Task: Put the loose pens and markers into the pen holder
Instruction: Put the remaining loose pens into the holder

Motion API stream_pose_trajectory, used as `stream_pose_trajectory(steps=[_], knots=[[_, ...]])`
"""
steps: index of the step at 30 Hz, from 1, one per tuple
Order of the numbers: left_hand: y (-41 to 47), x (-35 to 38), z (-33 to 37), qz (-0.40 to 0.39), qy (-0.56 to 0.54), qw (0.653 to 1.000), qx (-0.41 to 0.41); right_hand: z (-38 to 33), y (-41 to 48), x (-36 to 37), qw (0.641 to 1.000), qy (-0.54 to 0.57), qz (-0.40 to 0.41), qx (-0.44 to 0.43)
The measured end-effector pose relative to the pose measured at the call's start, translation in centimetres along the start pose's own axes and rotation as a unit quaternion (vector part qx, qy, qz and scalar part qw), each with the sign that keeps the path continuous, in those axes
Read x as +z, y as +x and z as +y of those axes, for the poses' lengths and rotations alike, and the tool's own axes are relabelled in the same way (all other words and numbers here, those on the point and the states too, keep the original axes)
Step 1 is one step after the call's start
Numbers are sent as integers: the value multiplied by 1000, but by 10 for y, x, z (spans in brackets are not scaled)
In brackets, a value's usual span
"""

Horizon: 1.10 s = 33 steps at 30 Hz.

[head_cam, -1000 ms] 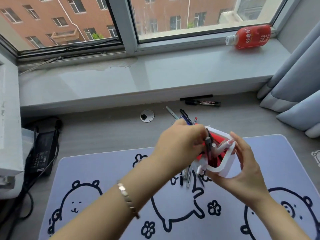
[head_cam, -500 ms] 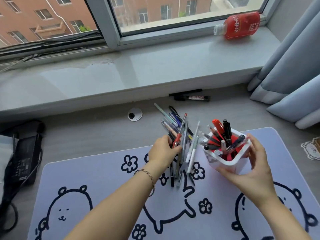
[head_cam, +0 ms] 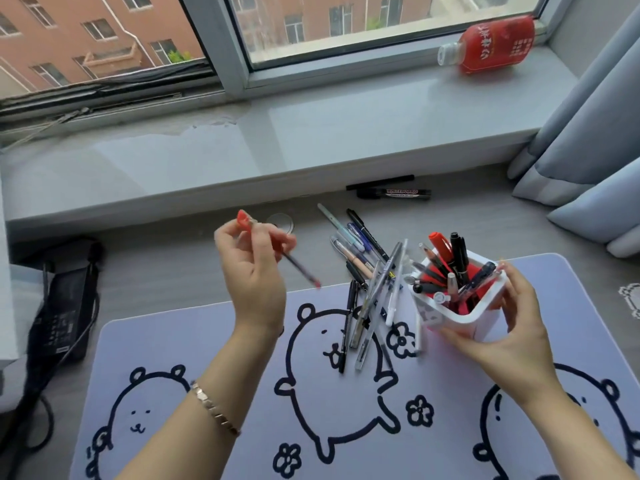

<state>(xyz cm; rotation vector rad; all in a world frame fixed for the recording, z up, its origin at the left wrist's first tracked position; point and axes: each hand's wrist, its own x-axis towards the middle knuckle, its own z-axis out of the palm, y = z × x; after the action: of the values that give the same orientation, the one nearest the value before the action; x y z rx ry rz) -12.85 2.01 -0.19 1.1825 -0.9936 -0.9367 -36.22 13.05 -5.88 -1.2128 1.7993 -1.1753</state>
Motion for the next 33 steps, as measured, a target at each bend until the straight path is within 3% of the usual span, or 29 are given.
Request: stream_pose_trajectory(steps=[3, 7, 10, 13, 15, 18, 21, 24, 26, 29, 33], knots=[[-1, 5, -20, -55, 199, 975, -88, -1, 1, 5, 1000, -11, -8, -7], [-18, 22, -71, -227, 394, 859, -236, -4, -4, 7, 1000, -15, -14, -7], [-30, 31, -93, -265, 475, 807, -230, -6, -9, 4, 1000, -22, -16, -12], [-37, 27, -98, -270, 500, 794, -217, -8, -13, 0, 1000, -22, -10, -11], [-35, 20, -86, -245, 490, 811, -208, -8, -13, -2, 1000, -24, -8, -12], [-23, 16, -40, -171, 326, 913, -176, -10, -13, -1, 1000, -21, -15, -12], [-19, 22, 23, -106, 122, 985, -52, -12, -14, 7, 999, -11, -29, -6], [-34, 34, 61, -130, -74, 988, 48, -16, -16, 19, 999, -4, -53, -2], [-49, 47, 62, -137, -103, 982, 84, -20, -19, 25, 998, -7, -65, -12], [-67, 58, 40, -157, -60, 983, 80, -25, -23, 31, 997, -8, -66, -33], [-77, 44, 13, -271, 106, 950, 112, -25, -28, 32, 996, -23, -67, -56]])
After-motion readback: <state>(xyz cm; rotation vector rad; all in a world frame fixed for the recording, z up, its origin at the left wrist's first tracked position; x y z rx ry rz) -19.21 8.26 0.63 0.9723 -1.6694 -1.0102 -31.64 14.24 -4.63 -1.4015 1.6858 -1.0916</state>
